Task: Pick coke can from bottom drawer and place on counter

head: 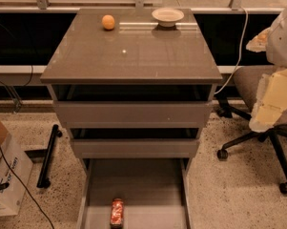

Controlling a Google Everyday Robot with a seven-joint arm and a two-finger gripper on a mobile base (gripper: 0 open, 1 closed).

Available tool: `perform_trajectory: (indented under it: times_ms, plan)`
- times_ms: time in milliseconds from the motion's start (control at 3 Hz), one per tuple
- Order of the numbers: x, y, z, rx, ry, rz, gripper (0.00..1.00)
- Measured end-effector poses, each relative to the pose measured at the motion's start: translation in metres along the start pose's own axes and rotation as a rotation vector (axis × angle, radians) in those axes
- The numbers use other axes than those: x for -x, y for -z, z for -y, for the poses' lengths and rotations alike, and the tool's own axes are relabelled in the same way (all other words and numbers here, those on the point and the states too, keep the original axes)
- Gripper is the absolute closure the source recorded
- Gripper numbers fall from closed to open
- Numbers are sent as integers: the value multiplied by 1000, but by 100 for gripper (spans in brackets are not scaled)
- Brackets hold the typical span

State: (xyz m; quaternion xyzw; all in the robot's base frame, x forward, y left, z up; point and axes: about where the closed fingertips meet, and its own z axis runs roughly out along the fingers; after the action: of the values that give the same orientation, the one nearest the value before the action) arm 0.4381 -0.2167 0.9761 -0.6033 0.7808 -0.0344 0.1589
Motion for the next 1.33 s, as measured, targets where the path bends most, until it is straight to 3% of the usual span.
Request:
perform_trajectory:
  times_ms: [667,1333]
  plan:
    - [6,-8,2,-2,-35,-31,0]
    - [15,-74,8,50,-226,-58,0]
